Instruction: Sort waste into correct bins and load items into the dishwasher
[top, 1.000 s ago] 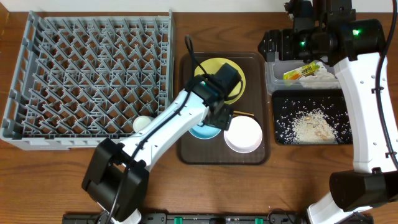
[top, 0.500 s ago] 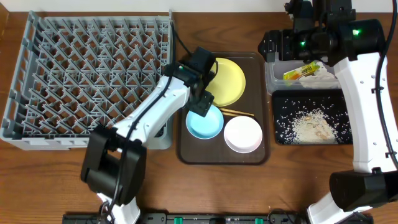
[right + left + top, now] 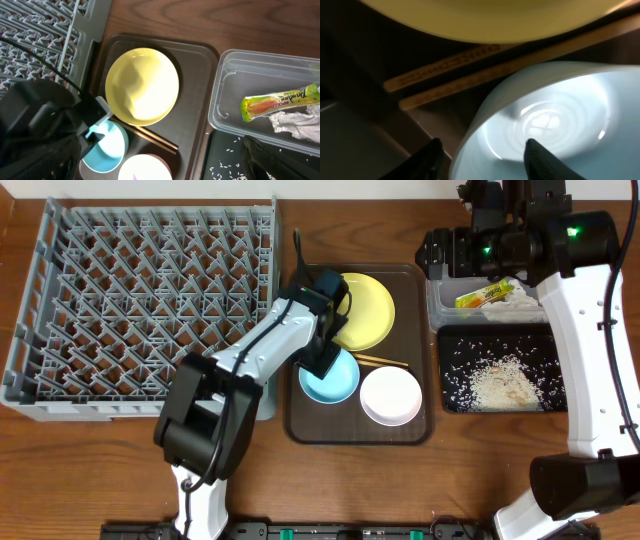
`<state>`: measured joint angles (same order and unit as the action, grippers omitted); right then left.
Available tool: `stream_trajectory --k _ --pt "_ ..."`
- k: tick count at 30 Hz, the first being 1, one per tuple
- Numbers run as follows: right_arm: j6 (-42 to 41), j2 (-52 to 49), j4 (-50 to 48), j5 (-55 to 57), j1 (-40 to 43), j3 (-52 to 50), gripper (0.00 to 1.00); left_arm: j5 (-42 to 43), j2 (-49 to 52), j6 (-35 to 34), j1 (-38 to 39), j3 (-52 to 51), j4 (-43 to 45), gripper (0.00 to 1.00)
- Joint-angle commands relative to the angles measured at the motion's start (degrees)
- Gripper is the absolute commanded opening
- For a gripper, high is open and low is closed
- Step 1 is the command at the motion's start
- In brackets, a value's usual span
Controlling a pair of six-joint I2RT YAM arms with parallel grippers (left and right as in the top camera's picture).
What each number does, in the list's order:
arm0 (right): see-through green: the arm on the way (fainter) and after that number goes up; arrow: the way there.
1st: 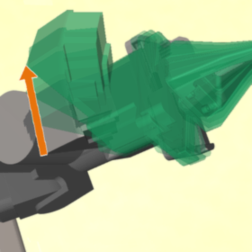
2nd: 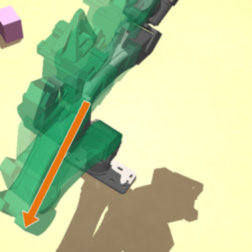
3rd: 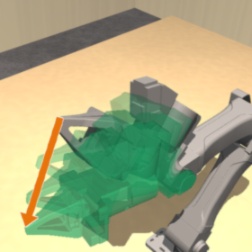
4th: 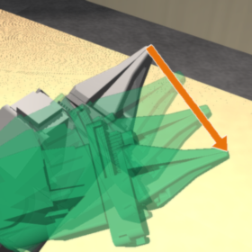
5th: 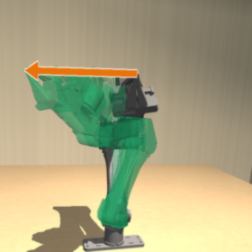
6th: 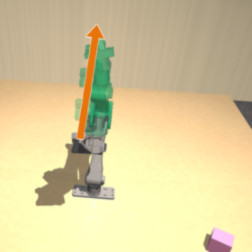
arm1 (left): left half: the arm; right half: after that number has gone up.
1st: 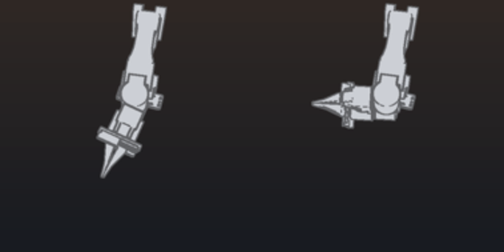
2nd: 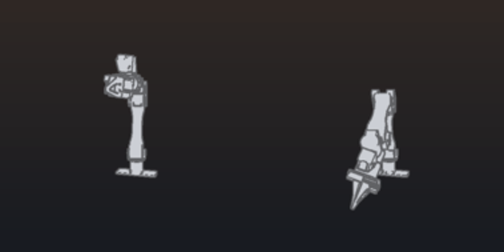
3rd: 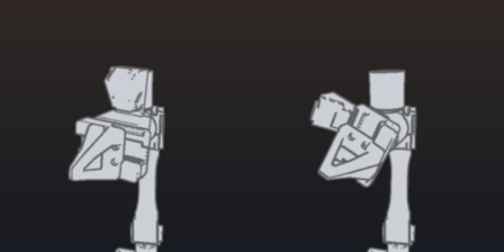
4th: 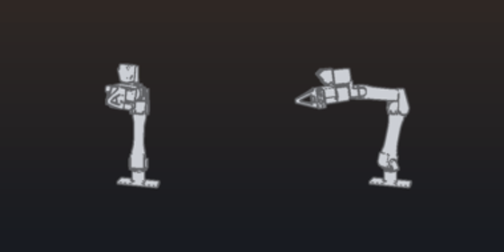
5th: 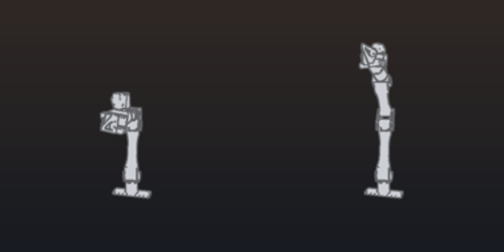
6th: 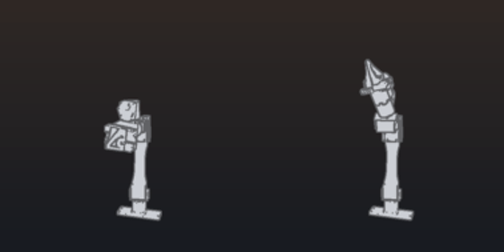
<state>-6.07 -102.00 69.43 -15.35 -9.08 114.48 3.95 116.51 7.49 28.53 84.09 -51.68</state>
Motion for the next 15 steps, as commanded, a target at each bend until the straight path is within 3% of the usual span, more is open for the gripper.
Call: stream_trajectory --k 1,3,10,15 --pt "-0.1 -0.3 0.3 0.6 -0.3 0.1 0.99 0.1 0.5 0.4 -0.2 0.5 -0.5 0.50" --pt "-0.1 -0.3 0.5 0.5 -0.3 0.1 0.99 0.1 0.5 0.4 -0.2 0.5 -0.6 0.45" --pt "-0.1 -0.3 0.5 0.5 -0.3 0.1 0.99 0.1 0.5 0.2 -0.2 0.5 -1.4 0.09" --pt "-0.1 -0.3 0.5 0.5 -0.3 0.1 0.99 0.2 0.2 -2.0 -0.2 0.5 -2.3 0.07"
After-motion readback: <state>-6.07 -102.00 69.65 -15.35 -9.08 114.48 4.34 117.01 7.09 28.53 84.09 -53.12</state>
